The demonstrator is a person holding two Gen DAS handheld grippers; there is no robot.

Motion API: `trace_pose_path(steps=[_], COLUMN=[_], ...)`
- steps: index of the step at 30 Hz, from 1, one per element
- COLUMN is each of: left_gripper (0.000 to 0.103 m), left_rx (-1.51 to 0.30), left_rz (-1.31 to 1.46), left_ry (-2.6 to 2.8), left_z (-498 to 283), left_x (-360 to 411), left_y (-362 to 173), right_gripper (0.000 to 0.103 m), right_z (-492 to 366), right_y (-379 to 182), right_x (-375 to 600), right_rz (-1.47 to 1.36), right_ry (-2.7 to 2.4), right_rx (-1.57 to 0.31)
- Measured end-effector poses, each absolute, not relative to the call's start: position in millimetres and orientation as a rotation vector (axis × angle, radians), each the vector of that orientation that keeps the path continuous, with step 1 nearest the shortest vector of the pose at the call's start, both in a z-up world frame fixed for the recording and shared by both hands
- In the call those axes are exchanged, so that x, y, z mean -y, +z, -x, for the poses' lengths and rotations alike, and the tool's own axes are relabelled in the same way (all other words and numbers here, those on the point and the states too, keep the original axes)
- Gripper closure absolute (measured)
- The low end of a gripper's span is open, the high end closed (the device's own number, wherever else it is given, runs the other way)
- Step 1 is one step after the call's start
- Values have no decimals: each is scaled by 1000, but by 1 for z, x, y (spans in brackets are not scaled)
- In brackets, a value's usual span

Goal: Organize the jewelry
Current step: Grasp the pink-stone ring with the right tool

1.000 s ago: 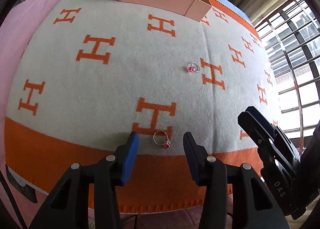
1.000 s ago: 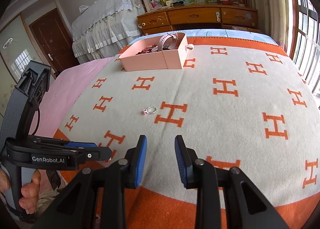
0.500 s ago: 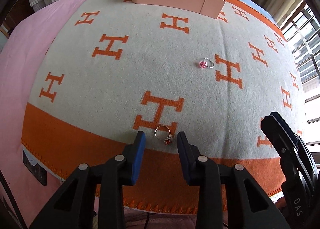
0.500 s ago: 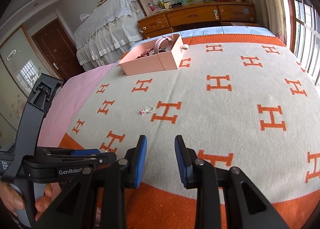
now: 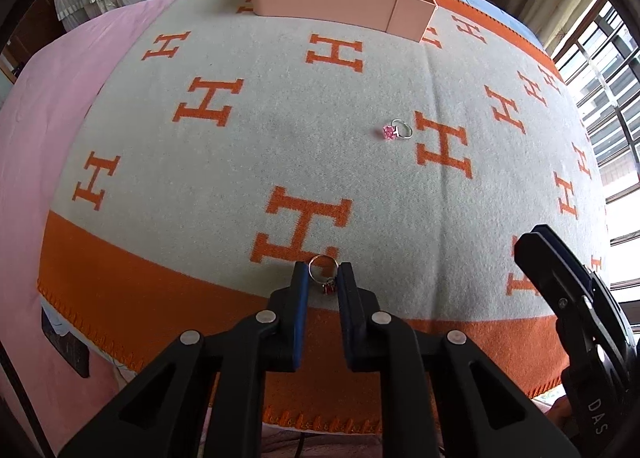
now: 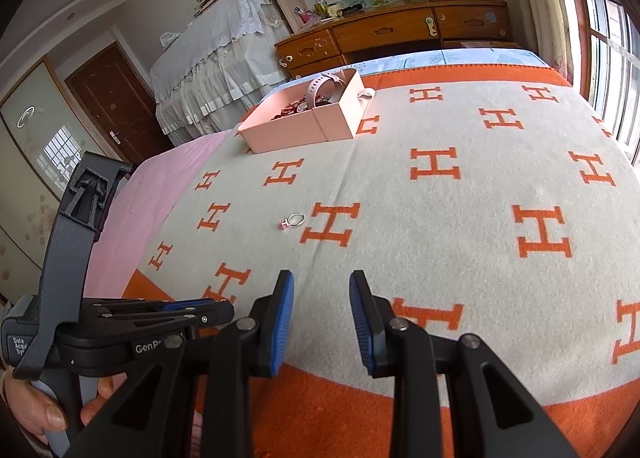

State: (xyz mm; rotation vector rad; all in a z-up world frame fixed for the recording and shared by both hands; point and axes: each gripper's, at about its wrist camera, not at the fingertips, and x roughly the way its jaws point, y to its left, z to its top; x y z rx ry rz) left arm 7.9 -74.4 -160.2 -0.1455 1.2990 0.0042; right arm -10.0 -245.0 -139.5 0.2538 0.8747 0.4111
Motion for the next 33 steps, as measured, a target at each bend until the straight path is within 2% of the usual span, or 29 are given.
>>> trace_pose_path(steps=[2,3,10,21,33], left_gripper=[93,99,99,100,99], left_rx=[-1284,-1272,-1247,-1259,-1277], left_rz=[159,170,224,332,342], left_ry=[-23,-36,-93,-183,-267], left_z=[-7,-7,-17,-42,-68], left_x=[69,66,33,-21,-38], left_y=[-160,-160,-163,-172,-175], right_gripper=[74,74,74,74,74], right_z=[11,12,6,-45,-69], right_y=[-140,-140,-141,-163,-161], right_x=[241,238,208,168,139], right_rz=[-241,-234,-127,-93,17], right_ry=[424,431,452,417,348], right_rx=[-875,-875,-877,-1014,-977])
